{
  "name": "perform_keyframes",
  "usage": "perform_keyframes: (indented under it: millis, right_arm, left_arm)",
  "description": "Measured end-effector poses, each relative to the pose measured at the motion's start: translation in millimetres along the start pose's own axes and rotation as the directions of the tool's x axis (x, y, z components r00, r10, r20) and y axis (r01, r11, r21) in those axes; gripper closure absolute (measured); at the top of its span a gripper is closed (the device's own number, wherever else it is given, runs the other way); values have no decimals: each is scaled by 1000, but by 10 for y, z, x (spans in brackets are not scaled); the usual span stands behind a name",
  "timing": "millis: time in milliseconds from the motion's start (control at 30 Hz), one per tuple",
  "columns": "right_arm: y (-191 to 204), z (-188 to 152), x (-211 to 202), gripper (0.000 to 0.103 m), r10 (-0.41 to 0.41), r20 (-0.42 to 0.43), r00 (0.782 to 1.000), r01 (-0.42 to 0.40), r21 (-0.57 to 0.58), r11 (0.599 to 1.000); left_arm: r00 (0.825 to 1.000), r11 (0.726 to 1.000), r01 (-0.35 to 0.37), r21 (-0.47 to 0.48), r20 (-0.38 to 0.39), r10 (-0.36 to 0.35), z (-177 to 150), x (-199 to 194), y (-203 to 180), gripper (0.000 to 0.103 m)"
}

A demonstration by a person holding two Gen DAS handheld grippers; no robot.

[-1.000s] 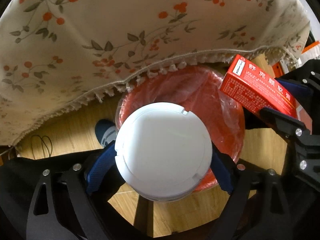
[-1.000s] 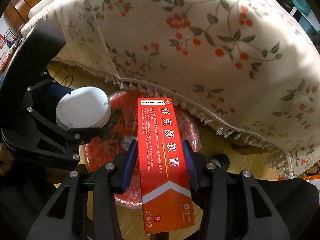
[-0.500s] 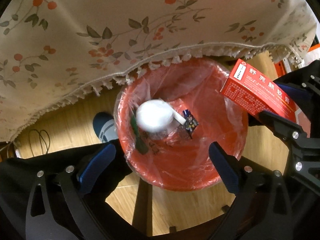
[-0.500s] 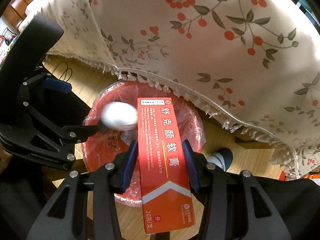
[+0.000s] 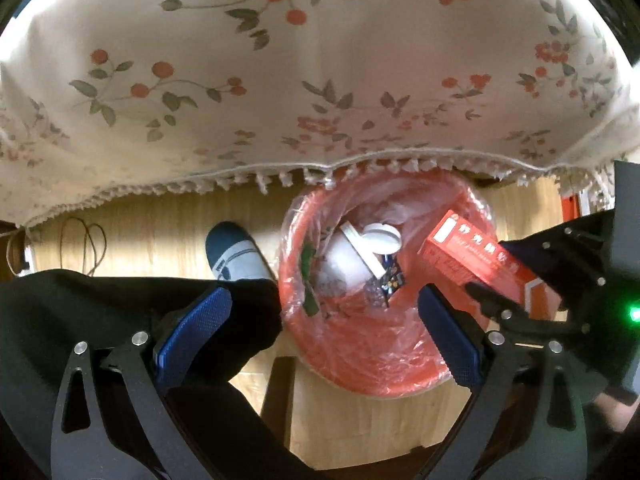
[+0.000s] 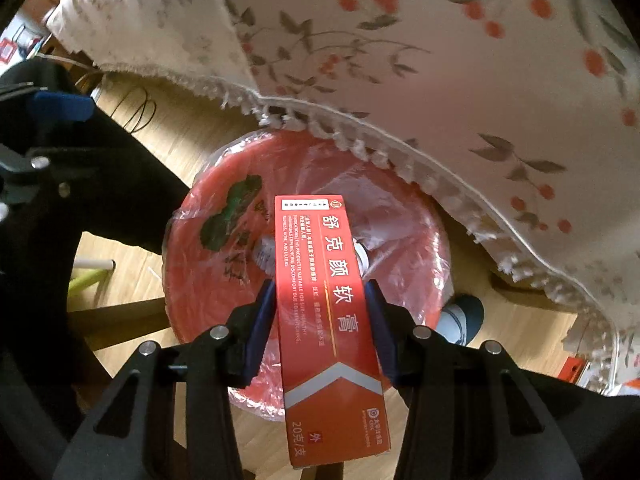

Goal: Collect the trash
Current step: 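Open the right tool to drop the red ointment box into the wastebasket, then raise both tools back over the bed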

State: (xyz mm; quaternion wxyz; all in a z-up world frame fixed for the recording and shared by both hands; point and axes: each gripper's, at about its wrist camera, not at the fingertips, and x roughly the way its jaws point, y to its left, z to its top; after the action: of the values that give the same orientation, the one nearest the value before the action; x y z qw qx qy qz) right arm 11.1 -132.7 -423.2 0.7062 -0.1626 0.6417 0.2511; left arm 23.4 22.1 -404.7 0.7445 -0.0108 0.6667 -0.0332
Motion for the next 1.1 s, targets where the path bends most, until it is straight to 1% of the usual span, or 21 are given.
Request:
perform_keyframes:
  millis: [133,233,333,367,400,433,500,633,800,967,1100]
  right_arm:
    - [26,39,65,57,-3,-4,1000,3,-8,1000]
    - [42,59,62,50,-8,2,1000,8,-11,1000]
    - [39,82,74,36,-13,5,1000,13,-10,1000]
    - [37,87,70,28,-15,7,1000,15,-9,1000]
    - [27,90,65,23,-17,10,1000,17,-8,1000]
    - [15,96,54,20,-18,16,1000,18,-3,1000]
    - [-10,94,13,11,-21,30,999,21,6,1000]
    - [-53,85,-70,5,-32,54,998,30,28,999]
    - [-86,77,-229,5,-40,82,996,36,47,998]
    - [-29,89,-445,5,-63,111,992,59,44,997]
    - [-10,82,-708,5,-74,152,986,66,56,996]
  left_arm:
    - [1000,1000,4,2,5,-4,6,-1,3,6]
    - [1000,1000,8,-2,10,-8,9,-8,12,6]
    - [1000,1000,7,-4,15,-7,18,-17,12,6]
    - [1000,1000,7,-4,16,-7,17,-22,12,6]
    - [1000,1000,6,-2,17,-6,19,-24,9,6]
    - [1000,1000,4,0,18,-4,19,-28,10,6]
    - [1000,1000,2,0,24,-2,20,-42,7,6]
    - [999,1000,-4,0,39,4,28,-84,6,6]
    - [999,1000,-11,7,53,10,38,-139,1,6]
    - [997,1000,-18,12,78,17,48,-253,12,6]
    - [992,1000,-24,15,125,22,80,-469,58,6]
